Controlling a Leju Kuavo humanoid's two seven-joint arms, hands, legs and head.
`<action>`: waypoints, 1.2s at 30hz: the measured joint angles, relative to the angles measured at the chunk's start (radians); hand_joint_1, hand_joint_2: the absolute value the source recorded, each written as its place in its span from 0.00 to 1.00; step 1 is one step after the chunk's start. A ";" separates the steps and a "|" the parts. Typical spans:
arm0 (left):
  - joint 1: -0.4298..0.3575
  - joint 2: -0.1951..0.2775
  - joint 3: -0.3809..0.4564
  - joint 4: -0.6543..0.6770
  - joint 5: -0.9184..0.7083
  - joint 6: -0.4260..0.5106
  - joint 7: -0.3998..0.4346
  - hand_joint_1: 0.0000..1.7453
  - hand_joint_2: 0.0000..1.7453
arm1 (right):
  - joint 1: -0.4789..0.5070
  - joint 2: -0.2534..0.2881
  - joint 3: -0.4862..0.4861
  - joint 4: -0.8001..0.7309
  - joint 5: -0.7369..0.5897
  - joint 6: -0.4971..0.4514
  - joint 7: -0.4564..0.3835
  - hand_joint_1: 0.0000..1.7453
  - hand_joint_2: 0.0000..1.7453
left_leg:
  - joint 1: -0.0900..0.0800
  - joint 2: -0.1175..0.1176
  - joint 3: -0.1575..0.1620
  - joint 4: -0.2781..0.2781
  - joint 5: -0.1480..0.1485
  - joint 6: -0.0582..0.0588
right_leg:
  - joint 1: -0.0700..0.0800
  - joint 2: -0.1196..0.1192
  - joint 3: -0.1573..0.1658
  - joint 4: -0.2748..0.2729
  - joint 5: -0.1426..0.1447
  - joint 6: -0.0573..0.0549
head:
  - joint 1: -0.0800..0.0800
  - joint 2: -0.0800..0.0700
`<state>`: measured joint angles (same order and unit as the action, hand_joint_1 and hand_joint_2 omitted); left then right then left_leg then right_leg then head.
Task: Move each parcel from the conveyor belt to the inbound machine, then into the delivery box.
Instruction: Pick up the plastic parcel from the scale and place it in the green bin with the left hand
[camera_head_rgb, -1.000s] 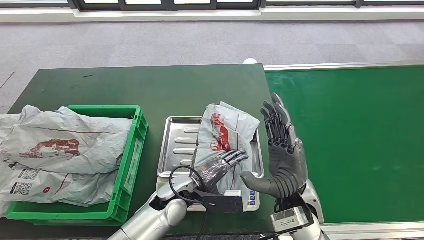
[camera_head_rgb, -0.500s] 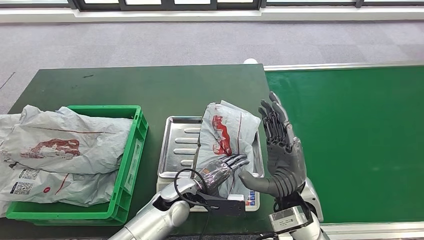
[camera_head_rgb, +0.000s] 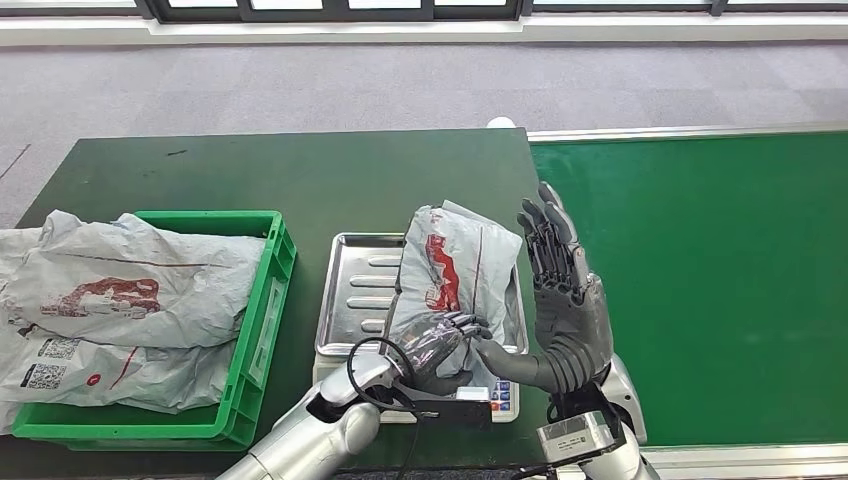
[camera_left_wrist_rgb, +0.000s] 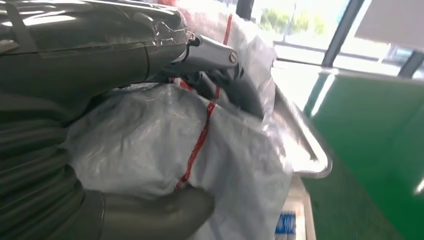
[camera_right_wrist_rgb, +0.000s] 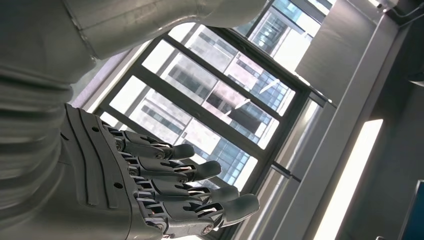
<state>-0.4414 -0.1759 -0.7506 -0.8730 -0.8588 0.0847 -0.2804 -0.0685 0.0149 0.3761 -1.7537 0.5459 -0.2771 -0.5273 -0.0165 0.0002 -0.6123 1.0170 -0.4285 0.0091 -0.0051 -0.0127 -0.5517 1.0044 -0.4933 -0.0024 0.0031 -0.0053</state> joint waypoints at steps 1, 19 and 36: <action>0.003 0.003 0.002 -0.016 -0.004 0.013 0.005 1.00 1.00 | 0.000 0.000 0.000 0.000 0.000 0.001 0.001 0.00 1.00 | 0.000 0.000 0.000 0.000 0.000 0.000 | 0.000 0.000 0.000 0.000 0.000 0.000 | 0.000 0.000; 0.070 0.034 0.089 -0.218 -0.014 0.050 0.019 1.00 1.00 | 0.019 0.017 -0.006 -0.036 0.012 0.015 0.014 0.00 1.00 | 0.000 0.000 0.000 0.000 0.000 0.000 | 0.000 0.000 -0.001 0.000 0.000 0.000 | 0.000 0.000; 0.093 0.055 0.119 -0.284 0.003 0.038 0.014 0.51 1.00 | 0.029 0.024 -0.026 -0.047 0.017 0.016 0.014 0.00 1.00 | 0.000 0.000 0.000 0.000 0.000 0.000 | 0.000 0.000 0.000 0.000 0.000 0.000 | 0.000 0.000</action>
<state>-0.3487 -0.1211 -0.6312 -1.1566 -0.8558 0.1230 -0.2661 -0.0395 0.0393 0.3506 -1.8006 0.5627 -0.2613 -0.5135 -0.0164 0.0001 -0.6125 1.0169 -0.4286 0.0091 -0.0051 -0.0127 -0.5522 1.0044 -0.4934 -0.0024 0.0031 -0.0053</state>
